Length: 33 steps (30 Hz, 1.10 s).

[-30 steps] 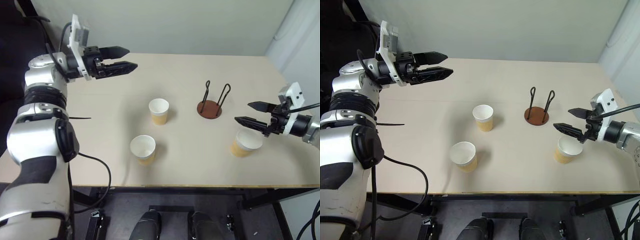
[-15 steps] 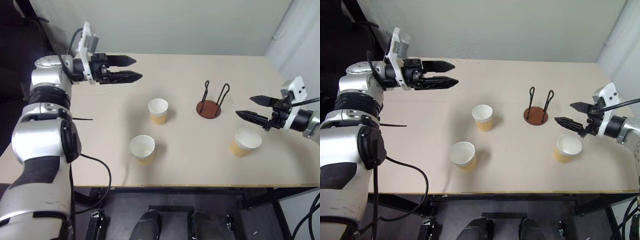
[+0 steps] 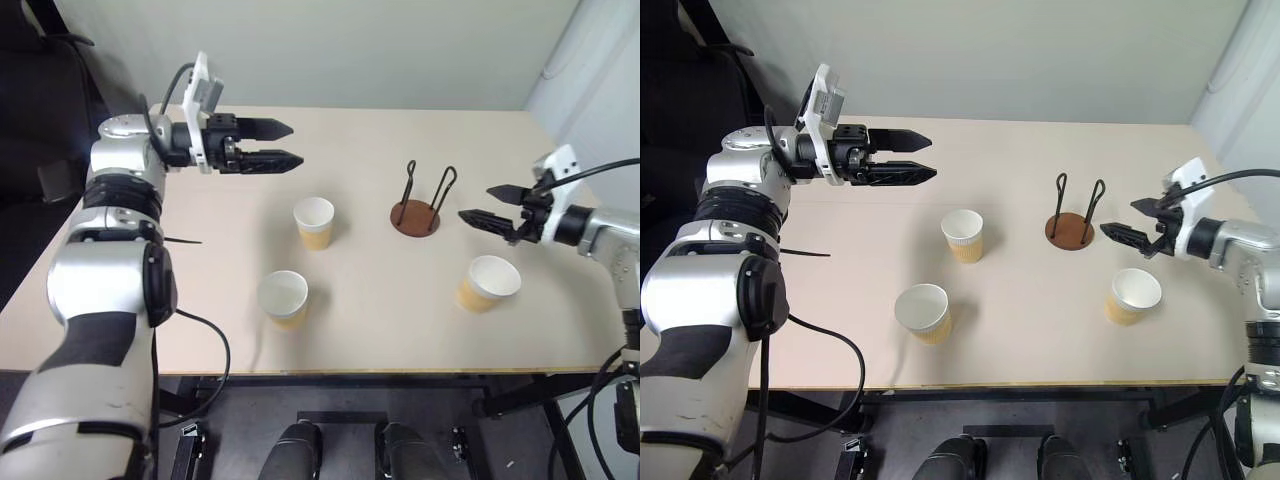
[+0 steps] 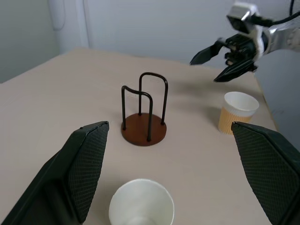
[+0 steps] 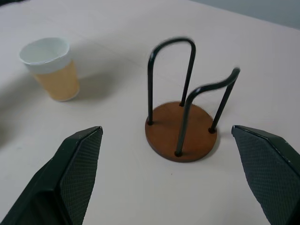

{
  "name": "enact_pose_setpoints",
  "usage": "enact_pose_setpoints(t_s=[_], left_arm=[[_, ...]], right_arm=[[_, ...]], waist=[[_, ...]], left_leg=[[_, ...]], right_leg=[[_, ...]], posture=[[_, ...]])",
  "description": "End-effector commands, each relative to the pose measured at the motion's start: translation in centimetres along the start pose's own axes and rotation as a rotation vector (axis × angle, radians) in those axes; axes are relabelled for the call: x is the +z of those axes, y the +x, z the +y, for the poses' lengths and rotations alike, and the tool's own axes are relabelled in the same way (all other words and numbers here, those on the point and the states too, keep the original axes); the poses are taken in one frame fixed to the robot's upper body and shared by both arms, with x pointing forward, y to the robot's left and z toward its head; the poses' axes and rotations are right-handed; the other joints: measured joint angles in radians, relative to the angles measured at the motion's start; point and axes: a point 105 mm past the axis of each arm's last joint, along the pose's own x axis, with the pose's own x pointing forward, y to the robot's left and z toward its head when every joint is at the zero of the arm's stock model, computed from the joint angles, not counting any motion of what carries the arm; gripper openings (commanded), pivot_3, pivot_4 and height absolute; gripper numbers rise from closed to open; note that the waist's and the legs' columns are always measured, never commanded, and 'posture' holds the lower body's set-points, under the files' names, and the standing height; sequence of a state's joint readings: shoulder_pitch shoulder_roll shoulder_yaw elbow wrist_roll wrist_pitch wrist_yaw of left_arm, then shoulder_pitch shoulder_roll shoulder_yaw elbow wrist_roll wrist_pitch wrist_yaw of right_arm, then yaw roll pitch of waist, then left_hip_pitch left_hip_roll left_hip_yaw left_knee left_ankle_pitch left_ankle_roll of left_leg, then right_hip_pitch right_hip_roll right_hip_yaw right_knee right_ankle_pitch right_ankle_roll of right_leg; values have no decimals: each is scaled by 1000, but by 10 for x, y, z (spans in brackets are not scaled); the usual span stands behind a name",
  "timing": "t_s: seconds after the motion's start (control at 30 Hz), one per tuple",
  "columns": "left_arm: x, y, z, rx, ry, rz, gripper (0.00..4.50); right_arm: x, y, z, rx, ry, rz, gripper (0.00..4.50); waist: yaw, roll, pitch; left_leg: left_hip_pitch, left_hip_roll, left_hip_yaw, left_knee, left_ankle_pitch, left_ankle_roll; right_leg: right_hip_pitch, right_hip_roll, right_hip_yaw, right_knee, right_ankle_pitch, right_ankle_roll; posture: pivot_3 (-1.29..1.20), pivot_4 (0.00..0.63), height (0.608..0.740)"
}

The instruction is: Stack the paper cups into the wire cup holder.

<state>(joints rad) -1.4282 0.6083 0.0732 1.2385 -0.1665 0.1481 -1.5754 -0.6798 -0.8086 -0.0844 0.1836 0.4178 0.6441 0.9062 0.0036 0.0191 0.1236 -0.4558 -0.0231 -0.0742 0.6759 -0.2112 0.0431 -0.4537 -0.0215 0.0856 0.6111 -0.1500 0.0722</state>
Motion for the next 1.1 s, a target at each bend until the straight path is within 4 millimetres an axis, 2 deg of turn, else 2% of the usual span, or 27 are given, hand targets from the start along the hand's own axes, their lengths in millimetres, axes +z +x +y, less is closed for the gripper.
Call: enact_pose_setpoints(t_s=[0.03, 0.13, 0.4, 0.87, 0.97, 1.1], left_arm=[[13, -7, -4, -26, 56, -31, 4473], [14, -14, -3, -9, 67, -44, 4473], [16, -17, -3, -1, 62, -70, 4473], [18, -22, -1, 20, 71, -65, 4473], [19, -22, -1, 20, 73, -60, 4500], [20, -22, -1, 23, 78, -56, 4500]], right_arm=[[8, 10, 2, 8, -32, -12, 4500], [7, 22, 4, 8, -35, -11, 4500], [8, 56, -8, -71, -67, -4, 4500], [1, 73, -15, -136, -130, 3, 4500], [0, 75, -16, -151, -126, 3, 3951], [-3, 76, -16, -149, -123, 11, 2541]], waist=[[-4, 0, 0], [-5, 0, 0], [-3, 0, 0], [-3, 1, 0], [-3, 1, 0], [-3, 1, 0]], left_leg=[[0, 0, 1, 0, 0, 0], [0, 0, 0, -1, 0, 0], [-1, 0, -1, -1, 0, 0], [-4, 0, -3, -4, 1, -1], [-4, 0, -3, -5, 1, -2], [-4, 0, -2, -6, 1, -2]], right_leg=[[0, 1, -1, 0, 0, 0], [-1, 1, -1, 0, 0, 0], [-2, -1, -1, 1, -2, -8], [-6, -1, -2, 0, -1, -9], [-6, -1, -2, 0, 0, -9], [-6, 0, -3, 0, 0, -10]], posture=[[0, 150, 740], [0, 150, 740], [0, 150, 740], [0, 150, 740], [0, 150, 740], [0, 150, 740]])
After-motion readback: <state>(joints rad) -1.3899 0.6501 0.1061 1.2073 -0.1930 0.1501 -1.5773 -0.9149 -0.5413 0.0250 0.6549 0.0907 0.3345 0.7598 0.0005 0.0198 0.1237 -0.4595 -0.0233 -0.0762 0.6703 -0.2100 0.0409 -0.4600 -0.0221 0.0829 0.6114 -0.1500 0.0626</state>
